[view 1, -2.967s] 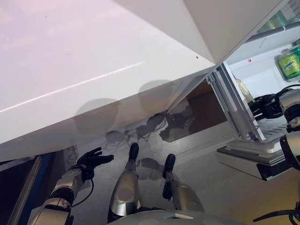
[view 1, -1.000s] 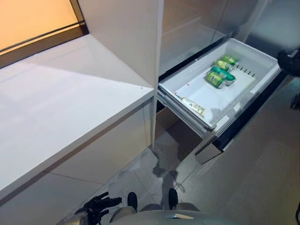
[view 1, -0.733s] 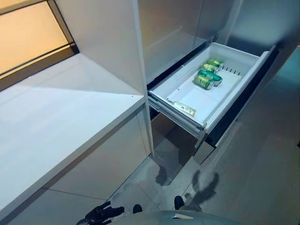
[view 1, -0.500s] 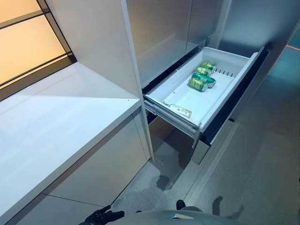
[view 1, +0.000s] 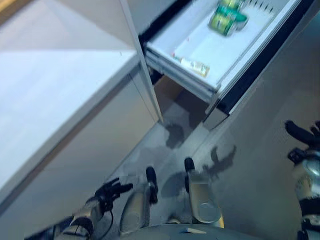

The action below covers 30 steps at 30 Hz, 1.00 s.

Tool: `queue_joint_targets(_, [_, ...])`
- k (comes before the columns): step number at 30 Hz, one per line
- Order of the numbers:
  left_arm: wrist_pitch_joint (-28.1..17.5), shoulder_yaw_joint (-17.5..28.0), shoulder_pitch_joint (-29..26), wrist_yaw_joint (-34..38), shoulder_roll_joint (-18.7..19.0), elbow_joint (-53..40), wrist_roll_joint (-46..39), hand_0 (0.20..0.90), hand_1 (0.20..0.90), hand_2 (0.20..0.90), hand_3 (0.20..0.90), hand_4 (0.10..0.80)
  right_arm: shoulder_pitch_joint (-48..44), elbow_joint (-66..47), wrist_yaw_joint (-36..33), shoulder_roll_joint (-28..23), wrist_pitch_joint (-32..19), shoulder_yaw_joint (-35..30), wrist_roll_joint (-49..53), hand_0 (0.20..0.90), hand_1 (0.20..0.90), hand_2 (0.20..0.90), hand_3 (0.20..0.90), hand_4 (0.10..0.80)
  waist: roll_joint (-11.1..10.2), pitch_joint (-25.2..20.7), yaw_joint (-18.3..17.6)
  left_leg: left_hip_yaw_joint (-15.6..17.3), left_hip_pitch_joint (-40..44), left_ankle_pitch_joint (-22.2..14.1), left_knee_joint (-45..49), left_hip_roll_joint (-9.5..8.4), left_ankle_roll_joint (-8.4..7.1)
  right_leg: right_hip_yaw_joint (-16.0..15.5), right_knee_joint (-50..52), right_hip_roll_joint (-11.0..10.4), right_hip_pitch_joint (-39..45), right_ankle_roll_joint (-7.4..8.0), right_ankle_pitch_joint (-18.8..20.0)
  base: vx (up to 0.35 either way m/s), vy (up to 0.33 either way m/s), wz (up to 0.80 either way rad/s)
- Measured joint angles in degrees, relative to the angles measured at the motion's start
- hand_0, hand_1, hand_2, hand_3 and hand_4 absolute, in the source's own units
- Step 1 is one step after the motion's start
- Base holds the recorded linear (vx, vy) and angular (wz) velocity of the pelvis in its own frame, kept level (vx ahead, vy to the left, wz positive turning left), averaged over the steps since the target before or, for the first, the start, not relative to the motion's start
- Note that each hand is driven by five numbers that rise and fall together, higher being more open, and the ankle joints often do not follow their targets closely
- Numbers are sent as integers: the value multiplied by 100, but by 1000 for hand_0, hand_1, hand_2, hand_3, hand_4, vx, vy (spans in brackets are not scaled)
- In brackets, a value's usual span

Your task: Put drinks into fridge and close the fridge

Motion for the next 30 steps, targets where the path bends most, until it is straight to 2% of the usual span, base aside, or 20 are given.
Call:
queue_joint_targets(2, [8, -9, -125, 119, 16, -213, -20, 900, 900, 900, 900, 800, -219, -225, 27, -10, 140, 272, -67, 900, 900, 900, 900, 800, 16, 169, 77, -174, -164, -84, 209, 42, -102, -9, 292, 56, -110, -9, -45, -24, -45, 0])
queue_joint_targets(3, [2, -29, -165, 176, 47, -336, -20, 900, 900, 900, 900, 800, -279, -370, 77, -10, 225, 361, -159, 900, 900, 900, 900, 800, -9, 183, 120, -129, -304, -94, 371, 69, -121, -114, 899, 68, -322, -188, -328, -31, -55, 22])
queue_joint_targets(4, [-20, -30, -196, 210, 61, -431, -21, 900, 900, 900, 900, 800, -348, -468, 107, -14, 259, 420, -229, 900, 900, 900, 900, 800, -43, 185, 156, -117, -436, -129, 559, 22, -186, -252, 1169, 67, -422, -313, -736, -30, -49, 16])
queue_joint_targets(5, [-41, -30, -241, 238, 58, -475, -23, 900, 900, 900, 900, 800, -594, -460, 168, -47, 290, 593, -326, 900, 900, 900, 900, 800, -28, 222, 194, -166, -565, -177, 694, -20, -224, -245, 1240, 70, -541, -333, -741, -29, -42, 10])
queue_joint_targets(6, [7, -32, -278, 300, 62, -466, -24, 900, 900, 900, 900, 800, -784, -458, 225, -45, 344, 768, -420, 900, 900, 900, 900, 800, -19, 226, 208, -243, -665, -254, 835, -27, -159, -285, 1246, 82, -594, -356, -725, -22, -37, -3])
queue_joint_targets(7, [55, -36, -291, 350, 59, -453, -28, 900, 900, 900, 900, 800, -902, -472, 280, -47, 380, 929, -471, 900, 900, 900, 900, 800, -22, 228, 228, -315, -731, -290, 912, -34, -103, -306, 1276, 110, -629, -363, -722, -22, -48, -2])
queue_joint_targets(9, [79, -115, -327, 461, 53, -441, -48, 900, 900, 900, 900, 800, -1144, -488, 346, -51, 448, 1221, -768, 900, 900, 900, 900, 800, -45, 247, 273, -421, -797, -291, 927, -29, -117, -343, 1298, 172, -658, -373, -729, -12, -58, -1])
queue_joint_targets(13, [168, -229, -404, 577, 44, -434, -48, 900, 900, 900, 900, 800, -1290, -490, 458, -74, 463, 1388, -896, 900, 900, 900, 900, 800, -39, 257, 263, -445, -804, -289, 837, -51, -121, -378, 1232, 175, -653, -378, -724, 2, -25, 2])
queue_joint_targets(16, [172, -251, -439, 642, 13, -416, -48, 900, 900, 900, 900, 800, -1454, -493, 493, -83, 462, 1712, -1046, 900, 900, 900, 900, 800, -26, 264, 257, -543, -776, -280, 820, -121, -124, -376, 1225, 171, -627, -379, -725, 18, -18, -1])
queue_joint_targets(21, [200, -267, -598, 698, -98, -351, -40, 900, 900, 900, 900, 800, -1860, -493, 432, 30, 706, 2075, -1149, 900, 900, 900, 900, 800, 14, 296, 292, -648, -623, -138, 648, -121, -332, -470, 1135, 156, -466, -400, -733, 45, 1, 5])
queue_joint_targets(25, [248, -474, -633, 702, -132, -366, -39, 900, 900, 900, 900, 800, -2209, -463, 440, 32, 987, 2375, -1300, 900, 900, 900, 900, 800, 24, 301, 404, -684, -383, -84, 440, -121, -371, -504, 1032, 142, -269, -425, -749, 21, 7, 5])
queue_joint_targets(30, [336, -491, -664, 700, -161, -366, -39, 900, 900, 900, 900, 800, -2752, -459, 472, 230, 1144, 2815, -1409, 900, 900, 900, 900, 800, 29, 301, 572, -728, -232, 2, 237, -116, -431, -575, 1004, 115, -175, -491, -757, 28, 13, 7])
